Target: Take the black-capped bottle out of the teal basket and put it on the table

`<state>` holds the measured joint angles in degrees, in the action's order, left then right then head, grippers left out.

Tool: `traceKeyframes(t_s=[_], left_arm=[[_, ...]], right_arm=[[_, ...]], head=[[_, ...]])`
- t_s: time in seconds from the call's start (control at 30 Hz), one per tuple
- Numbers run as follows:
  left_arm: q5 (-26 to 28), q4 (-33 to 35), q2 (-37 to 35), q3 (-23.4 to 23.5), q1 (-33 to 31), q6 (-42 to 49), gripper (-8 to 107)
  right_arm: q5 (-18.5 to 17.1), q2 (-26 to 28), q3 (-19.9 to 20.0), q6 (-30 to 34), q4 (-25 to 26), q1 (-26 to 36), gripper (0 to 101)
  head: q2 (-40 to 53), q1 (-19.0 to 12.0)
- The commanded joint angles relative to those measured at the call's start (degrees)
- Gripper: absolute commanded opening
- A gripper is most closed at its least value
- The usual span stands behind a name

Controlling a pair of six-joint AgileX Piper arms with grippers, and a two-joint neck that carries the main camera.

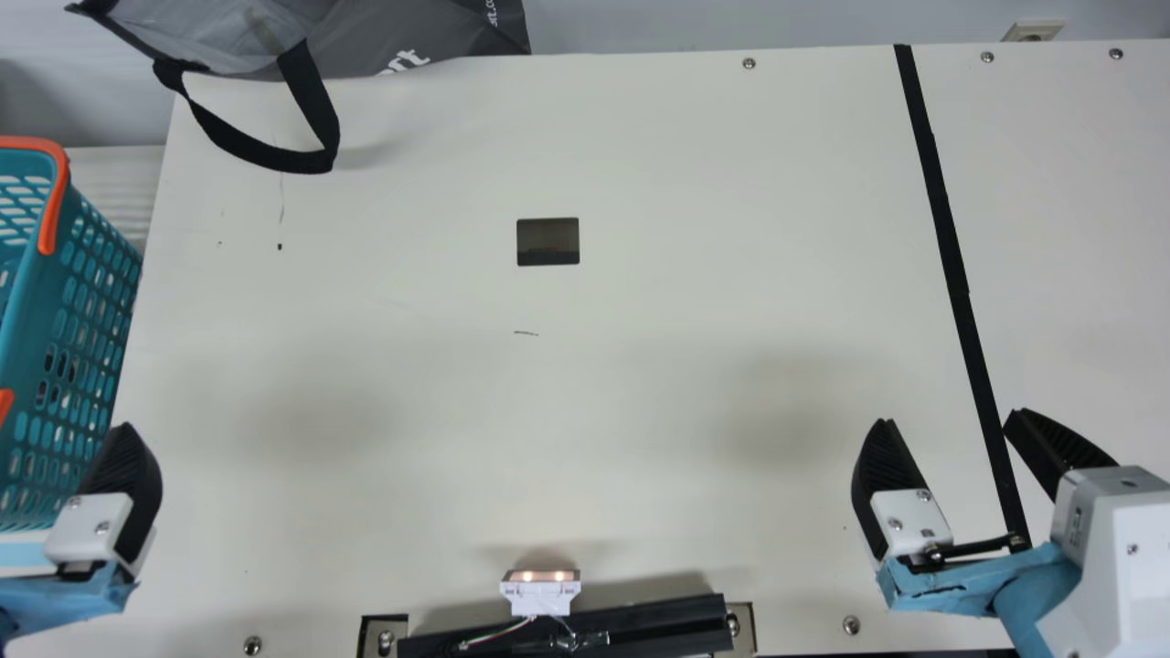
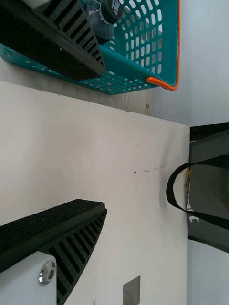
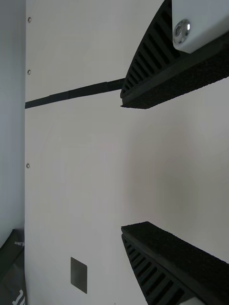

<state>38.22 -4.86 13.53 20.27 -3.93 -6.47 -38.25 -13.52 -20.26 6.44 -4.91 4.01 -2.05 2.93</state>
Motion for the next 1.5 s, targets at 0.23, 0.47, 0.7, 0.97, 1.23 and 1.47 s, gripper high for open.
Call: traceKeyframes(t_s=[0.23, 0.47, 0.7, 0.97, 1.23, 1.47], left_arm=[[0.15, 0.11, 0.28, 0.41, 0.37, 0.02, 107], [-0.45, -0.51, 1.17, 0.08, 1.29, -0.84, 107], [-1.79, -2.07, 3.86, -0.19, 3.3, -3.5, 107], [-4.61, -4.52, 9.28, 0.95, 5.91, -6.8, 107], [-7.97, -5.22, 15.87, 2.4, 9.25, -8.22, 107], [-12.51, -4.44, 22.85, 3.36, 14.34, -6.92, 107]], right_arm=[[0.0, 0.0, 0.0, 0.0, 0.0, 0.0, 91], [0.0, 0.0, 0.0, 0.0, 0.0, 0.0, 91], [0.11, 0.0, 0.0, 0.0, -0.06, 0.0, 91], [0.11, 0.0, 0.0, 0.0, -0.06, 0.0, 91], [0.11, 0.0, 0.0, 0.0, -0.06, 0.0, 91], [0.11, 0.0, 0.0, 0.0, -0.06, 0.0, 91]], head=[[0.47, -0.21], [0.47, -0.21], [0.47, -0.21], [0.47, -0.21], [0.47, -0.21], [0.47, -0.21]])
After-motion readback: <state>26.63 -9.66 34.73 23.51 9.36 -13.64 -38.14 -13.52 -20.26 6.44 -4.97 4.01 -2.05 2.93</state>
